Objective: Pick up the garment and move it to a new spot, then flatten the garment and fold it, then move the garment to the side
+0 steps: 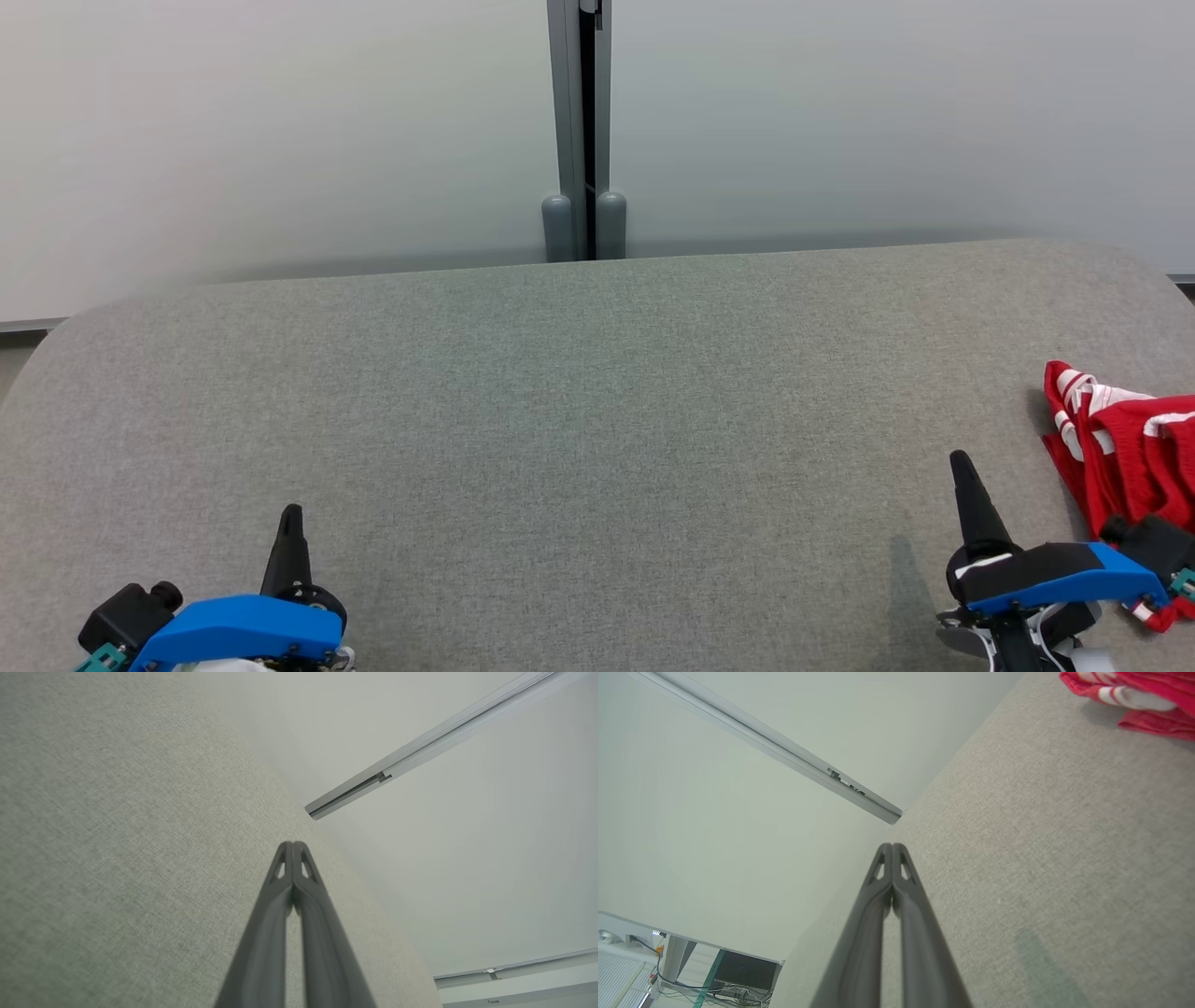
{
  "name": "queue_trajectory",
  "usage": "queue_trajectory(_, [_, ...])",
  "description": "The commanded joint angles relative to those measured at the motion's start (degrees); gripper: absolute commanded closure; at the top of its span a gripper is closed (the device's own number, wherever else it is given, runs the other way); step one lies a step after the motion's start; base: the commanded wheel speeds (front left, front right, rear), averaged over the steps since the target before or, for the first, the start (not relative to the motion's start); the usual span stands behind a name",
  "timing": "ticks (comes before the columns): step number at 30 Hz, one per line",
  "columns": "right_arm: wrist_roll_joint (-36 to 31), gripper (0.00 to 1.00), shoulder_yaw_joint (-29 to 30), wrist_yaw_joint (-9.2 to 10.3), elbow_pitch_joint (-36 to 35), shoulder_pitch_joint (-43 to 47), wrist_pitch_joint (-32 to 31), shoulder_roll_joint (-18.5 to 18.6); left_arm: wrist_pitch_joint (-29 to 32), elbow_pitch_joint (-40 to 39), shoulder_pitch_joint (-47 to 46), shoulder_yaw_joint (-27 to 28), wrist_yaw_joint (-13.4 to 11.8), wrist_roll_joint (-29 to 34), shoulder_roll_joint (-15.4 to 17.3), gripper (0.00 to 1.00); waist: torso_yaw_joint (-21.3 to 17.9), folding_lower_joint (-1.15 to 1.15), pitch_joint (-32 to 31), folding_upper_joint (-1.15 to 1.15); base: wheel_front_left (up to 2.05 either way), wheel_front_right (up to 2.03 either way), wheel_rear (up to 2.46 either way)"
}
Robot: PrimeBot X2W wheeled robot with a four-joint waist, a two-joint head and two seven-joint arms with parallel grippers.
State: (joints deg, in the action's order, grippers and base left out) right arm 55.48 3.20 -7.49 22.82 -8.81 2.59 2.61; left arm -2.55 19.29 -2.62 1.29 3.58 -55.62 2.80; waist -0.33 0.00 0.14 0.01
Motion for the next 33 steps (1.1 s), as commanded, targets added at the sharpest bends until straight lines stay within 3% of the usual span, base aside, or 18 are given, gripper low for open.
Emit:
queue_trajectory(1, [1.87, 1.00, 0.29, -0.01, -1.17, 0.30, -0.44, 0.29, 0.41, -0.98, -1.51, 0.51, 0.52, -1.72, 0.08, 1.00, 0.01, 0.00, 0.00, -0.01, 0.00, 0.00, 0.00])
queue_trajectory(33, [20.57, 1.00, 1.96, 0.00, -5.38, 1.72, -5.14, 0.36, 5.12, -3.38, -2.86, 3.12, 2.40, -20.38, 0.10, 1.00, 0.16, 0.00, 0.01, -0.01, 0.00, 0.00, 0.00])
